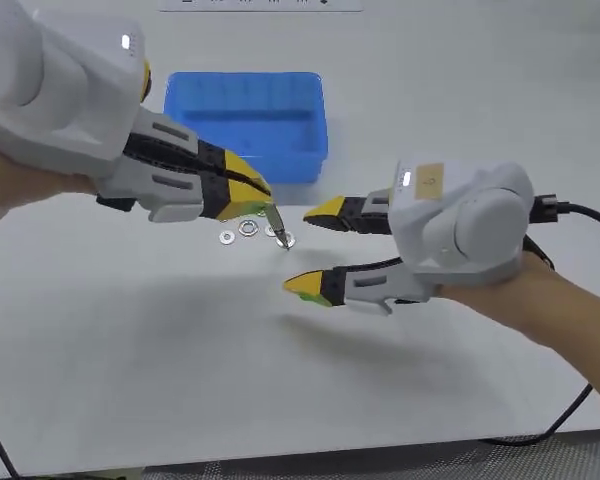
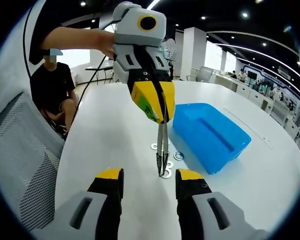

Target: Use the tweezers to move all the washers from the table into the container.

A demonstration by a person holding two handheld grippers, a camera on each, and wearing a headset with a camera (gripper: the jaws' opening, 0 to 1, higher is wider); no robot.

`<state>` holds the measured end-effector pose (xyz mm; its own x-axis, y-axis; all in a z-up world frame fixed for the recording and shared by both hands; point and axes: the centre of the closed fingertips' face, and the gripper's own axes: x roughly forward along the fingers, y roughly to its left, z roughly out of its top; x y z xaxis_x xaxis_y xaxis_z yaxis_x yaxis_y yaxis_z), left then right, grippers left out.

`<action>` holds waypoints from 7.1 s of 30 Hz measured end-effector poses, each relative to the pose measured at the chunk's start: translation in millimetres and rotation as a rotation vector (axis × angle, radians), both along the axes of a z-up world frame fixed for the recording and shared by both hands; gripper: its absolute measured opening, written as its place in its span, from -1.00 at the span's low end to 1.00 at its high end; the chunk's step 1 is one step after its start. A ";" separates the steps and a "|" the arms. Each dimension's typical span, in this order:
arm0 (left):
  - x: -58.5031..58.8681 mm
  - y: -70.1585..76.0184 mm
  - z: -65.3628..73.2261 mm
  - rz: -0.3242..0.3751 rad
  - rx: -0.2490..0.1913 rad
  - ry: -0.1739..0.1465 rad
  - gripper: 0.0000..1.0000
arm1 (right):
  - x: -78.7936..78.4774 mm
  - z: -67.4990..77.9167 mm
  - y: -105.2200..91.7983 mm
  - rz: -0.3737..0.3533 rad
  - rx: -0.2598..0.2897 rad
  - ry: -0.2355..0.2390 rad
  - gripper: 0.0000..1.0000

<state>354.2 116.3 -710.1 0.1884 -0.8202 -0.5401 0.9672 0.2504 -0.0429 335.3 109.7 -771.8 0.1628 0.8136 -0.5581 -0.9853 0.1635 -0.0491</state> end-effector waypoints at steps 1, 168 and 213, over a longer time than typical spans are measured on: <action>-1.2 0.3 -0.9 -0.005 0.006 0.004 -0.89 | -0.3 -1.2 0.9 0.003 -0.004 0.000 -0.15; 85.3 29.7 57.2 0.293 -0.268 -0.150 -0.11 | 109.6 43.6 71.6 0.151 0.032 -0.109 -0.84; 85.0 36.0 64.4 0.086 -0.109 -0.303 -0.90 | 117.4 51.9 55.4 0.107 -0.002 -0.196 -0.38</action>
